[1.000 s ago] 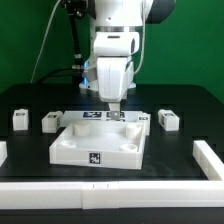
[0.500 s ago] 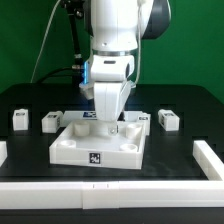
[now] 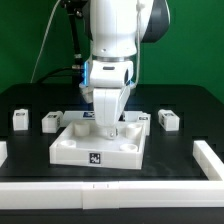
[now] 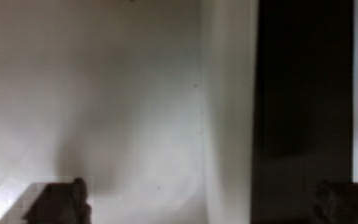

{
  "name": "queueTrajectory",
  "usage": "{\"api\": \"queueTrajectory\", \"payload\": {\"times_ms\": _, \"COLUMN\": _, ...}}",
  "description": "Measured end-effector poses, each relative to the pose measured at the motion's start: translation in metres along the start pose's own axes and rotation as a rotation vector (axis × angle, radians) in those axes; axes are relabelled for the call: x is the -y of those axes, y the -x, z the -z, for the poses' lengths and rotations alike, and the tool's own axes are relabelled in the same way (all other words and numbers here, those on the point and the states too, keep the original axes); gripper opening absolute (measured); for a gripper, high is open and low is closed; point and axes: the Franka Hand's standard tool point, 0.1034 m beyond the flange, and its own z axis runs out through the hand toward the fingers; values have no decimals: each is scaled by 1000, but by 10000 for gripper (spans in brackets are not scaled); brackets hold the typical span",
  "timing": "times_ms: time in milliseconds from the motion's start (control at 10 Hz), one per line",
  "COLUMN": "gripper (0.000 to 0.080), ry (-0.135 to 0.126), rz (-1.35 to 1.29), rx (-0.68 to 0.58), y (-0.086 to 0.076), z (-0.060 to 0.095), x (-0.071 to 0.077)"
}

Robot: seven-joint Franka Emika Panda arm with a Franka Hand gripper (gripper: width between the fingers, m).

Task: Assemble one leg

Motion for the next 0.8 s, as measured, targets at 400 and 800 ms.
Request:
{"api": "queueTrajectory", "payload": {"times_ms": 400, "gripper": 162, "ry": -1, "rz": 0, "rx": 0, "y": 0, "z": 0, "x": 0}}
{"api": "queueTrajectory", "payload": {"times_ms": 800, "gripper": 61, "ry": 15, "rz": 0, "rx": -4, "y": -1, "z": 1, "x": -3}}
